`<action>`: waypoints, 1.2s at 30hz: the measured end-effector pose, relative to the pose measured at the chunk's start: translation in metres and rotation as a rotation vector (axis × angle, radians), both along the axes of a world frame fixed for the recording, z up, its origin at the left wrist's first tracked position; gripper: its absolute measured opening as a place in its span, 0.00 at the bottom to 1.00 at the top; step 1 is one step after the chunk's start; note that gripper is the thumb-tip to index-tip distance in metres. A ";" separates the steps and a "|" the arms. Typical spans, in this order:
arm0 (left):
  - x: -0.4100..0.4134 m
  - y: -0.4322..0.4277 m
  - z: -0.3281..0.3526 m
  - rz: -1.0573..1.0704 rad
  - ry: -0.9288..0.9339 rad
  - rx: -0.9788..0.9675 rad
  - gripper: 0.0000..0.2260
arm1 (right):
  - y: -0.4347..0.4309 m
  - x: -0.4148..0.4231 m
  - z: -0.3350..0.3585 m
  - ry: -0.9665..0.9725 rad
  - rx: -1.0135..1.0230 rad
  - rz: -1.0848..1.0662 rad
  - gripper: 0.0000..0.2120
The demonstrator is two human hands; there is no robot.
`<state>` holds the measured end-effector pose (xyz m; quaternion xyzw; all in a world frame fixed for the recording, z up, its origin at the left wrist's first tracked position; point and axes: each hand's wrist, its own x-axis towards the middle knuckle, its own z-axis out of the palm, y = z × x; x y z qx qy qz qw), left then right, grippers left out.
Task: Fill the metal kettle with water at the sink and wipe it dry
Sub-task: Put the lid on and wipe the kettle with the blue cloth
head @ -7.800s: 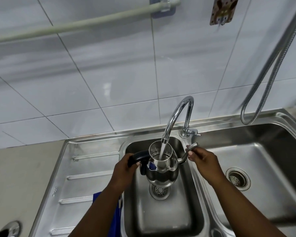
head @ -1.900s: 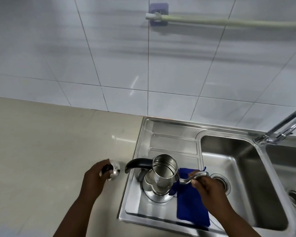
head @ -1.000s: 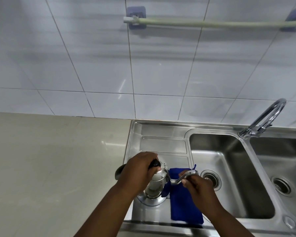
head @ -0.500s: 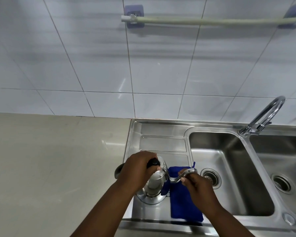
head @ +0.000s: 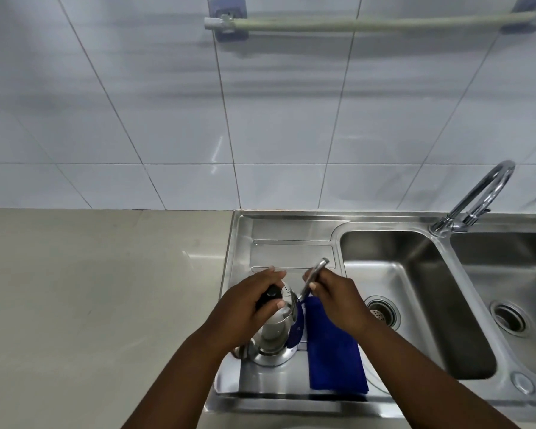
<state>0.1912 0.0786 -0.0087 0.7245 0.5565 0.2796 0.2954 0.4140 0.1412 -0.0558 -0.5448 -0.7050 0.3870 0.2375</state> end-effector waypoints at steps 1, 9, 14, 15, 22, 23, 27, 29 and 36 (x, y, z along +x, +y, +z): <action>0.000 0.000 0.000 -0.001 0.008 0.003 0.19 | 0.007 -0.003 0.000 0.010 -0.018 0.024 0.09; 0.012 -0.008 -0.009 0.090 -0.008 0.032 0.21 | 0.013 -0.014 -0.009 -0.117 0.033 -0.017 0.12; 0.012 -0.009 -0.011 0.108 -0.039 0.027 0.21 | -0.050 0.013 -0.087 -0.606 0.053 -0.019 0.38; 0.012 -0.010 -0.010 0.108 -0.044 0.032 0.21 | -0.063 0.017 -0.101 -0.673 0.040 -0.006 0.41; 0.012 -0.009 -0.011 0.106 -0.053 0.034 0.20 | -0.053 0.020 -0.108 -0.452 0.107 0.004 0.29; 0.011 -0.009 -0.011 0.103 -0.053 0.033 0.20 | -0.050 0.019 -0.101 -0.339 0.033 -0.012 0.27; 0.011 -0.008 -0.011 0.098 -0.064 0.034 0.20 | -0.050 -0.007 -0.063 0.292 -0.408 -0.249 0.15; 0.011 -0.008 -0.013 0.096 -0.077 0.034 0.20 | -0.057 -0.028 -0.051 0.577 -0.545 -0.378 0.14; 0.012 -0.009 -0.013 0.077 -0.188 0.077 0.17 | -0.077 -0.061 0.014 0.580 -0.090 -0.139 0.24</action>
